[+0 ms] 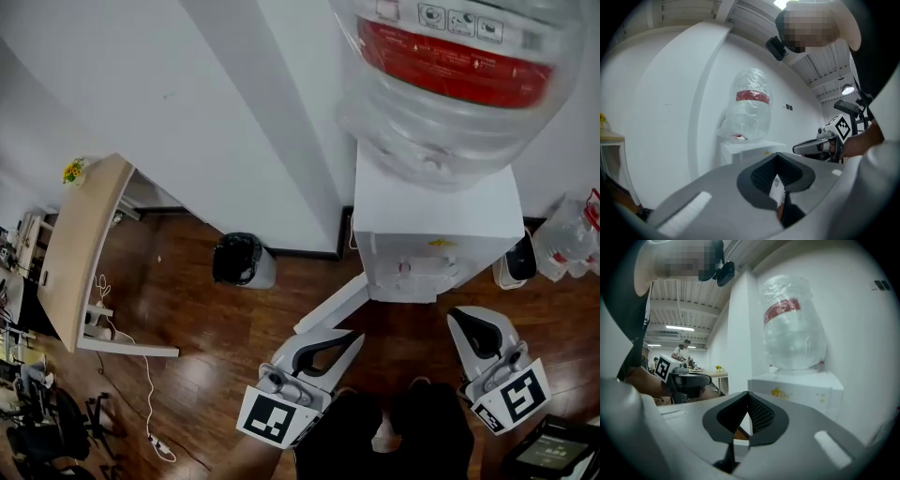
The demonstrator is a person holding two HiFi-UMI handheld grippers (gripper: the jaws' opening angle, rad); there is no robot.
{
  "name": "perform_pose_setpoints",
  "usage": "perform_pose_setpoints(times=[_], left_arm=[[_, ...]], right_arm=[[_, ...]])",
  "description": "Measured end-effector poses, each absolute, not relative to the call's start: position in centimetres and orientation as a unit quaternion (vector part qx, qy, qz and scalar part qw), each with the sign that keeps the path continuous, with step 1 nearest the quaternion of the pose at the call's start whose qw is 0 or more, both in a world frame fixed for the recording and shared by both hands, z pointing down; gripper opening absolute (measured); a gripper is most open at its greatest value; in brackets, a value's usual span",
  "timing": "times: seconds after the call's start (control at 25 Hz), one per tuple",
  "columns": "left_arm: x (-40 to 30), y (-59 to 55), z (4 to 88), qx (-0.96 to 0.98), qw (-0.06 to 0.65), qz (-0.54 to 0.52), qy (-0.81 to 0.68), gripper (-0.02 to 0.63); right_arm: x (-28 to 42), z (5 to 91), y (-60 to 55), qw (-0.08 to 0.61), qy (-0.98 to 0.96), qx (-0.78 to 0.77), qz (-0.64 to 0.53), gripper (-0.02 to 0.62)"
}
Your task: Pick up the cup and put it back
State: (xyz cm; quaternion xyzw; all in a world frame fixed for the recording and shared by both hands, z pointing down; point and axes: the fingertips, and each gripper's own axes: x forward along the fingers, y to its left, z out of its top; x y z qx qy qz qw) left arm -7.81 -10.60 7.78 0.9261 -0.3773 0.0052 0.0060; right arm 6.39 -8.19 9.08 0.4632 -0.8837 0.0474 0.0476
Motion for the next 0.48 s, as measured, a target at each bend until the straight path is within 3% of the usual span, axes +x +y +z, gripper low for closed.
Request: perform_pose_setpoints(times=[0.48], left_arm=[[-6.6,-10.7,27.4,0.936,0.056,0.006,-0.348,0.313]], right_arm=[[7.2,28.1,-9.4,0.045,-0.876,0.476,0.059,0.001]])
